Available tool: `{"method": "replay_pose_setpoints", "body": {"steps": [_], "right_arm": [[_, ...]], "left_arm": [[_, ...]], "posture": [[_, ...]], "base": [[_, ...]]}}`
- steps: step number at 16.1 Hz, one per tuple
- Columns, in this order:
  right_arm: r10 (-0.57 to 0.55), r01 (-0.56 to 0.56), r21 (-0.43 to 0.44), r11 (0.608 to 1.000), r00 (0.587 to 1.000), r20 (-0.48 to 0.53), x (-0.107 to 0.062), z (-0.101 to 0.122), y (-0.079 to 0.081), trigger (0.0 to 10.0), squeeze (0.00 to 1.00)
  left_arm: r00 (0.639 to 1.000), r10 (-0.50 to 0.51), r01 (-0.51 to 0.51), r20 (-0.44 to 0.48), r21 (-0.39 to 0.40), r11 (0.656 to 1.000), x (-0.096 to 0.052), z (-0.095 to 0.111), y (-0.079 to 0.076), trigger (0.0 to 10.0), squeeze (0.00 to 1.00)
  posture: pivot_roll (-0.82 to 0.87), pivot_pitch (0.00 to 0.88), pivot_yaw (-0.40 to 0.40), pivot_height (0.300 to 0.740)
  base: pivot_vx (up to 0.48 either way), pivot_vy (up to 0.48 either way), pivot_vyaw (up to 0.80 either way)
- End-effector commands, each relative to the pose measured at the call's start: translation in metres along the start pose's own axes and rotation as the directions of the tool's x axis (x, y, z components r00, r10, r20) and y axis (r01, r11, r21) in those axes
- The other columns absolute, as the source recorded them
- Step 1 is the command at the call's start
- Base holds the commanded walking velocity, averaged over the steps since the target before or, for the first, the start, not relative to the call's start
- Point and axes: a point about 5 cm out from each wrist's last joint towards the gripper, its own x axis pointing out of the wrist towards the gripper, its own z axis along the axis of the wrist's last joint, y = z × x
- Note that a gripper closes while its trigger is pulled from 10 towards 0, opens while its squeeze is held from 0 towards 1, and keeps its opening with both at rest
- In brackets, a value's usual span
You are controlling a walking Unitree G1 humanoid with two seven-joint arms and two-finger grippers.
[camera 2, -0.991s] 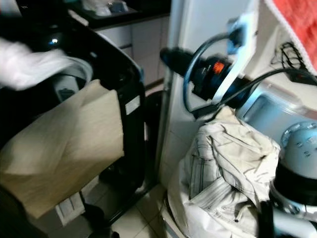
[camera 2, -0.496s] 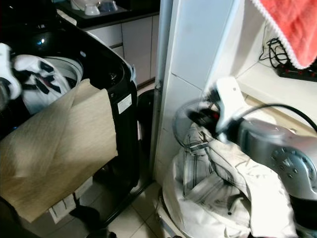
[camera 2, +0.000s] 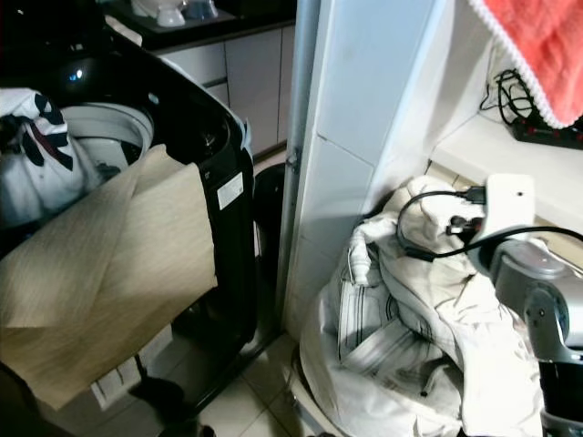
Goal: Clothes washing
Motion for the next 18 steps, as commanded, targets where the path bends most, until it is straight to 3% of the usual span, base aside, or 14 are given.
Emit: {"method": "replay_pose_setpoints", "body": {"steps": [1,3,5,8,9,10,11,12,13,14,15,16,17,18], "right_arm": [[-0.045,0.045,0.027,0.999,0.999,-0.006,0.000,-0.004,-0.011,10.0,1.00],[-0.062,0.062,0.050,0.997,0.998,0.006,0.002,-0.008,-0.014,10.0,1.00],[-0.060,0.060,0.052,0.997,0.998,0.005,0.001,-0.010,-0.015,10.0,1.00],[-0.076,0.076,0.069,0.995,0.997,0.008,-0.002,-0.012,-0.020,10.0,1.00],[-0.106,0.105,0.071,0.992,0.994,0.012,-0.004,-0.012,-0.025,10.0,1.00],[-0.130,0.129,0.064,0.990,0.991,0.012,-0.005,-0.013,-0.030,10.0,1.00],[-0.155,0.154,0.062,0.986,0.988,0.011,-0.005,-0.014,-0.034,10.0,1.00],[-0.183,0.183,0.052,0.982,0.983,0.010,-0.006,-0.016,-0.039,10.0,1.00],[-0.208,0.208,0.044,0.977,0.978,0.015,-0.008,-0.017,-0.044,10.0,1.00],[-0.212,0.211,0.047,0.976,0.977,0.018,-0.009,-0.017,-0.046,10.0,1.00],[-0.205,0.204,0.049,0.978,0.979,0.014,-0.009,-0.018,-0.045,10.0,1.00],[-0.183,0.182,0.062,0.981,0.983,0.003,-0.010,-0.020,-0.042,10.0,1.00],[-0.175,0.175,0.076,0.982,0.985,-0.005,-0.011,-0.021,-0.041,10.0,1.00],[-0.196,0.197,0.066,0.978,0.980,-0.012,-0.011,-0.024,-0.043,10.0,1.00]], "left_arm": [[0.999,-0.033,0.033,-0.003,0.054,0.998,0.000,0.007,0.002,10.0,1.00],[0.964,-0.207,0.238,-0.167,0.198,0.951,-0.001,-0.013,-0.010,10.0,1.00],[0.968,-0.135,0.219,-0.210,0.458,0.862,-0.002,-0.014,0.003,10.0,1.00],[0.974,-0.086,0.206,-0.211,0.647,0.734,-0.003,-0.010,0.012,10.0,1.00],[0.969,-0.096,0.229,-0.230,0.672,0.704,-0.003,-0.013,0.012,10.0,0.64],[0.968,-0.102,0.234,-0.228,0.683,0.692,-0.003,-0.013,0.011,10.0,0.00],[0.945,-0.157,0.313,-0.287,0.654,0.689,-0.003,-0.020,0.008,10.0,0.00],[0.933,-0.157,0.347,-0.323,0.695,0.630,-0.004,-0.025,0.008,10.0,0.00],[0.959,-0.173,0.285,-0.226,0.758,0.587,-0.003,-0.019,0.007,10.0,0.00],[0.957,-0.214,0.288,-0.197,0.749,0.597,-0.003,-0.018,0.004,10.0,0.00],[0.942,-0.233,0.330,-0.240,0.787,0.522,-0.004,-0.021,0.002,10.0,0.00],[0.920,-0.288,0.385,-0.266,0.748,0.540,-0.006,-0.024,-0.001,10.0,0.00],[0.913,-0.287,0.398,-0.289,0.782,0.479,-0.008,-0.025,-0.003,10.0,0.00],[0.926,-0.279,0.370,-0.253,0.755,0.542,-0.007,-0.026,-0.002,10.0,0.00]], "posture": [[-0.08,0.000,0.005,0.740],[-0.08,0.000,0.006,0.740],[-0.08,0.000,0.009,0.740],[-0.08,0.000,0.012,0.740],[-0.08,0.000,0.013,0.740],[-0.08,0.000,0.013,0.740],[-0.08,0.000,0.014,0.740],[-0.08,0.000,0.014,0.740],[-0.08,0.000,0.016,0.740],[-0.08,0.000,0.016,0.740],[-0.09,0.000,0.022,0.740],[-0.09,0.000,0.022,0.740],[-0.09,0.000,0.021,0.740],[-0.09,0.000,0.019,0.740]], "base": [[0.000,0.000,0.00],[0.000,0.000,0.00],[0.000,0.000,0.00],[0.000,0.000,0.00],[0.000,0.000,0.00],[0.000,0.000,0.00],[0.000,0.000,0.00],[0.000,0.000,0.00],[0.000,0.000,0.00],[0.000,0.000,0.00],[0.000,0.000,0.00],[0.000,0.000,0.00],[0.000,0.000,0.00],[0.000,0.000,0.00]]}}
